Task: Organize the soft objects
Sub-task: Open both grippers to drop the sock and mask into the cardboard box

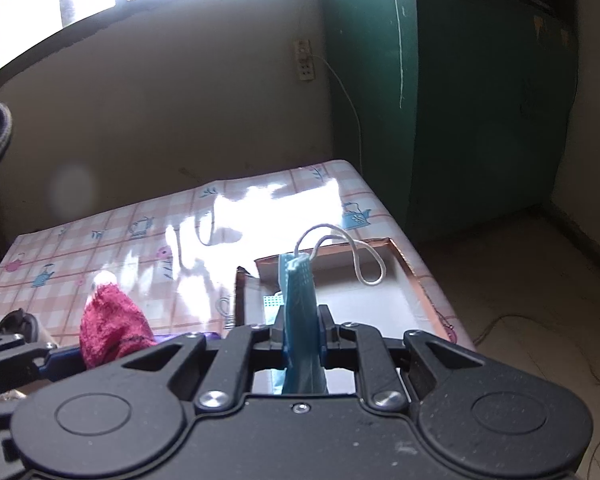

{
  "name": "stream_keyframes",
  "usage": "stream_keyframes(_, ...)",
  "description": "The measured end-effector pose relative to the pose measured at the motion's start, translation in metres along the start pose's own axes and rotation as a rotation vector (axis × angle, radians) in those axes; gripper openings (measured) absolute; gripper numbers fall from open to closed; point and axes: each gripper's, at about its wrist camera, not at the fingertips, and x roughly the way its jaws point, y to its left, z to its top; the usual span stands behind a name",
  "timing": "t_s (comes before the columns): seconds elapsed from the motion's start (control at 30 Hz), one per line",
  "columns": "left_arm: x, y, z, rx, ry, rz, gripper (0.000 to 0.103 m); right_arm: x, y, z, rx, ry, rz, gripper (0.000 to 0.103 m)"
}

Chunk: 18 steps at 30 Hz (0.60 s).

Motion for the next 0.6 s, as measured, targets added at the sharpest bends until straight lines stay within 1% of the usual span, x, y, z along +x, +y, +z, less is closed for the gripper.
stream_keyframes(0.17, 0.015, -0.010, 0.002, 0.010, 0.020, -0.037, 0.029, 0.009, -0.017, 0.009, -0.002, 0.022, -0.009, 0.017)
stream_keyframes(0.27, 0.023, -0.017, 0.003, 0.011, 0.024, -0.067, 0.029, 0.016, -0.025, 0.014, -0.015, 0.034, -0.012, 0.019)
stream_keyframes(0.3, 0.025, -0.020, 0.003, 0.012, 0.023, -0.075, 0.031, 0.016, -0.026, 0.015, -0.018, 0.036, -0.016, 0.021)
stream_keyframes(0.33, 0.028, -0.023, 0.003, 0.014, 0.021, -0.085, 0.034, 0.017, -0.028, 0.016, -0.020, 0.034, -0.016, 0.025)
stream_keyframes(0.37, 0.029, -0.024, 0.004, 0.012, 0.017, -0.100, 0.037, 0.018, -0.030, 0.017, -0.021, 0.031, -0.014, 0.031)
stream_keyframes(0.43, 0.032, -0.029, 0.003, 0.009, 0.022, -0.131, 0.048, 0.020, -0.033, 0.019, -0.019, 0.023, -0.022, 0.072)
stream_keyframes(0.47, 0.032, -0.030, 0.003, 0.013, 0.022, -0.134, 0.052, 0.020, -0.033, 0.020, -0.021, 0.016, -0.020, 0.077)
stream_keyframes(0.5, 0.031, -0.031, 0.002, 0.019, 0.017, -0.137, 0.059, 0.018, -0.033, 0.020, -0.023, 0.012, -0.016, 0.077)
stream_keyframes(0.57, 0.029, -0.032, 0.002, 0.023, 0.007, -0.140, 0.062, 0.016, -0.033, 0.020, -0.021, 0.002, -0.014, 0.078)
stream_keyframes(0.6, 0.029, -0.032, 0.002, 0.020, 0.008, -0.140, 0.065, 0.015, -0.033, 0.020, -0.019, -0.002, -0.012, 0.077)
